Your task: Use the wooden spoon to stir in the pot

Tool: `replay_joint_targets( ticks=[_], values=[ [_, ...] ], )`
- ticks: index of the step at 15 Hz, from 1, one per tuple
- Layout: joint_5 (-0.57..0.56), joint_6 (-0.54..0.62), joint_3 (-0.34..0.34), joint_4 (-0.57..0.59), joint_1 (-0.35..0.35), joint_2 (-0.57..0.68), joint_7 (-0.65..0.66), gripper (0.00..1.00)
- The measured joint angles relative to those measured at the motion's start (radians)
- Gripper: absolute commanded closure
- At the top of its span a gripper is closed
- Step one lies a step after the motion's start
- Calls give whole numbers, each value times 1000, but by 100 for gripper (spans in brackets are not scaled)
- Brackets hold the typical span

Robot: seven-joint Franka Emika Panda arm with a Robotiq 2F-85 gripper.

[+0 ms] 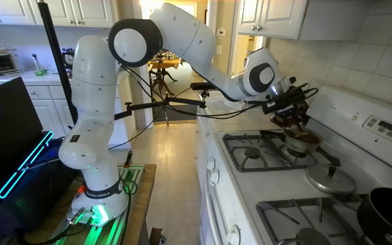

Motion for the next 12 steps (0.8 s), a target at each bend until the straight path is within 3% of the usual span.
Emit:
replay_joint_targets(
  ticks=[12],
  values=[
    [0, -30, -10, 25, -15, 4, 1, 93]
  ],
)
